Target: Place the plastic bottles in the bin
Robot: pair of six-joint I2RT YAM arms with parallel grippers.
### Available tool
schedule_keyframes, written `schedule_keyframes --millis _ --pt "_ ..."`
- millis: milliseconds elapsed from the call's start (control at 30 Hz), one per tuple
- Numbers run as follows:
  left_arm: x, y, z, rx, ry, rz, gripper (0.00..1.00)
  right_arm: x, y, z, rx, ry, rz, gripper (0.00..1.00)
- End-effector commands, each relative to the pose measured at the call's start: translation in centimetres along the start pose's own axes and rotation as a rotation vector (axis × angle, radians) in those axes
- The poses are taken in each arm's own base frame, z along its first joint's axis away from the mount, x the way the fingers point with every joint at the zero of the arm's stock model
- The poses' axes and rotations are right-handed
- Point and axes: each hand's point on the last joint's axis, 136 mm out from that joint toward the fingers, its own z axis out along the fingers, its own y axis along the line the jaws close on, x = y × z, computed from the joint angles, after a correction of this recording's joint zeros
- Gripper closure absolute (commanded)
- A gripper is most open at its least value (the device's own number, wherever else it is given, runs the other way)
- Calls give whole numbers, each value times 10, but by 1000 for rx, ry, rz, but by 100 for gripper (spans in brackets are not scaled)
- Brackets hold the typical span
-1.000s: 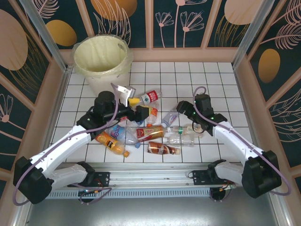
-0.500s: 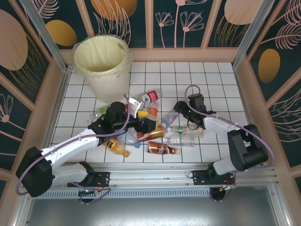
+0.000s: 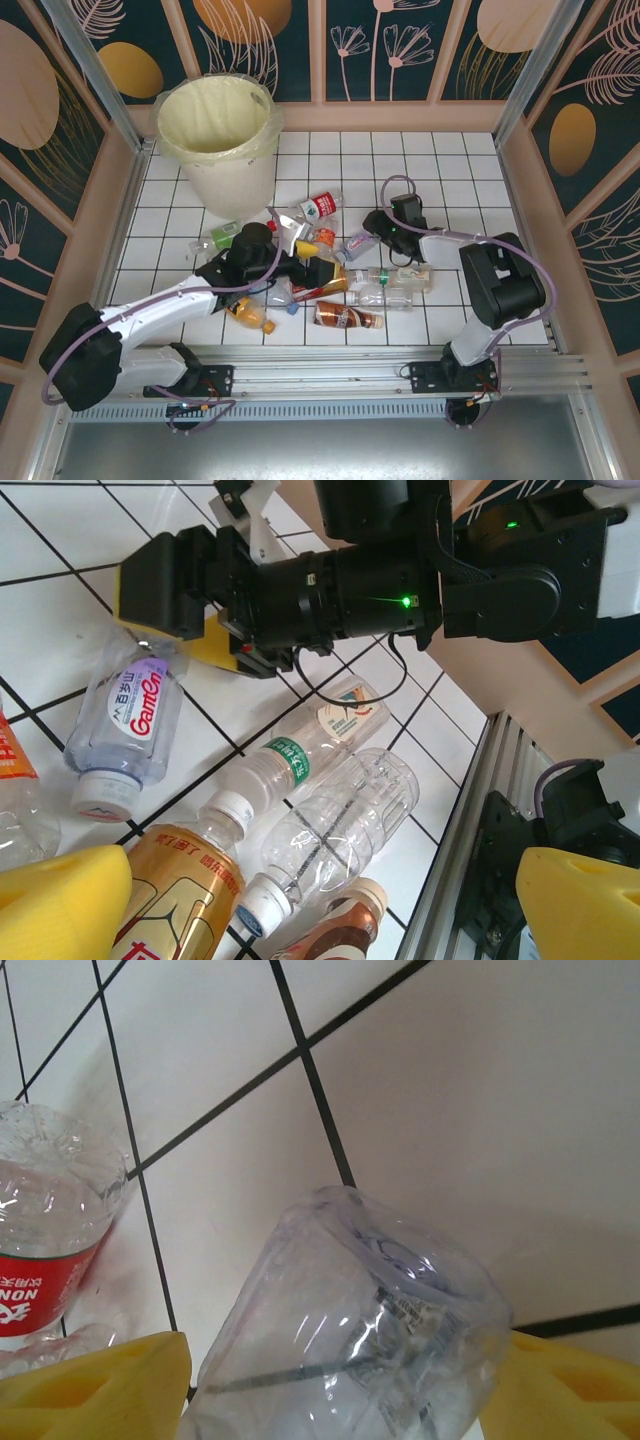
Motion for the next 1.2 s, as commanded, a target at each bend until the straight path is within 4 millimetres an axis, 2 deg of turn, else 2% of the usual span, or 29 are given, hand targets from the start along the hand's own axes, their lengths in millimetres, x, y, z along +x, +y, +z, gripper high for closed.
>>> schedule_keyframes --millis 0,233,333,533,767,1000,1167 --pt "-4 -3 4 17 -17 -7 2 -10 12 6 -35 -21 -1 29" --pt "4 2 12 0 10 -22 1 -15 18 15 -45 -31 -31 33" --pt "9 5 15 -8 25 -25 2 -16 18 21 -38 -24 -42 27" --pt "10 5 17 -13 29 -27 2 -22 19 34 11 -15 -41 27" --pt "14 8 21 -23 43 -30 2 -25 30 48 13 -9 -65 32" --pt "14 9 22 -26 48 -31 1 -26 36 60 34 1 -86 31" --pt "14 10 23 -28 46 -30 1 -28 40 59 28 -8 -102 37"
